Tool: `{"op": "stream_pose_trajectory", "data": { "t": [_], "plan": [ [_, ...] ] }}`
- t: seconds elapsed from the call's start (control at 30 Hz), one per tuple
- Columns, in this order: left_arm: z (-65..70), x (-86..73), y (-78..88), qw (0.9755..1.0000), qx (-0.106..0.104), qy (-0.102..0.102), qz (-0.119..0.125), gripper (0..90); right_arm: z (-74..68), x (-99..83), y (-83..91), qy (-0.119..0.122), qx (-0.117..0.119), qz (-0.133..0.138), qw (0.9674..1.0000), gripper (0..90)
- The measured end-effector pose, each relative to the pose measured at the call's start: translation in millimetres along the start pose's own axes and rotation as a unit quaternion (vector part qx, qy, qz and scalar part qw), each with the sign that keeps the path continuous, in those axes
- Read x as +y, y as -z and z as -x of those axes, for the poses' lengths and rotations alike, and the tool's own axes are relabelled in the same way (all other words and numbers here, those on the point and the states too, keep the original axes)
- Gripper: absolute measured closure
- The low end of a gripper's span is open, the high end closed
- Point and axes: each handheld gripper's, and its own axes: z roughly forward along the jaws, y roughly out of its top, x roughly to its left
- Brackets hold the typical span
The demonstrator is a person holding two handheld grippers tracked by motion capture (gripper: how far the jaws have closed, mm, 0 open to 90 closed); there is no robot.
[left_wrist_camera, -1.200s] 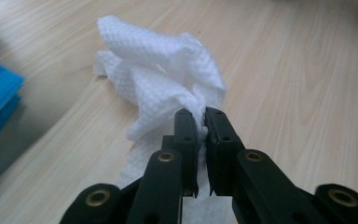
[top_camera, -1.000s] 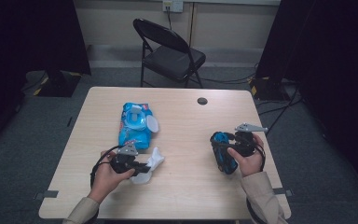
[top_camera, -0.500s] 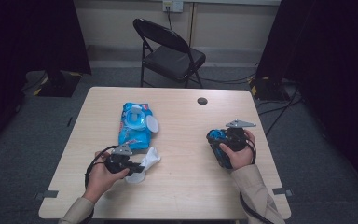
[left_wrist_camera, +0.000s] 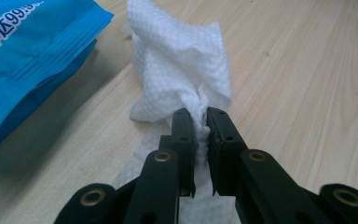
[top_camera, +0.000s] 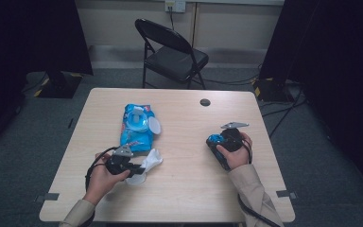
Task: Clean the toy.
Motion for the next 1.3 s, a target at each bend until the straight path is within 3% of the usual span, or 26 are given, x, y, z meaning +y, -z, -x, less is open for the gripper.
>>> {"op": "stream_pose_trajectory", "data": {
  "t": [0.17, 0.47, 0.6, 0.73, 0.93, 0.97, 1.3],
  "plan": [
    [-0.4, -1.2, -2.2, 1.0000, -0.002, 0.001, -0.001, 81.5, -0.1, 1.6, -3.3, 0.009, -0.008, -0.009, 0.9999, 25.7],
    [0.4, -2.9, 1.1, 0.9999, 0.008, 0.002, 0.011, 77.0, 1.4, 5.3, -4.2, 0.005, -0.003, -0.008, 1.0000, 25.5],
    [-0.1, -3.0, 2.4, 0.9997, 0.014, -0.002, 0.022, 66.8, 0.7, 11.4, 1.0, 0.012, -0.001, 0.012, 0.9999, 25.9],
    [1.9, -1.8, 4.3, 0.9994, 0.020, -0.010, 0.027, 55.1, 0.8, 11.4, 0.4, 0.017, -0.001, 0.005, 0.9998, 25.4],
    [3.1, 2.0, 9.7, 0.9986, 0.028, 0.003, 0.044, 43.4, 0.3, 7.0, 1.3, 0.011, 0.001, 0.006, 0.9999, 25.2],
    [2.7, 2.7, 10.2, 0.9983, 0.030, 0.005, 0.049, 37.0, 0.2, 7.7, 4.3, 0.012, 0.003, 0.006, 0.9999, 25.1],
    [2.0, 5.1, 15.2, 0.9973, 0.037, 0.009, 0.064, 26.1, 1.7, 6.9, 18.4, 0.011, 0.011, 0.012, 0.9998, 23.8]
  ]
}}
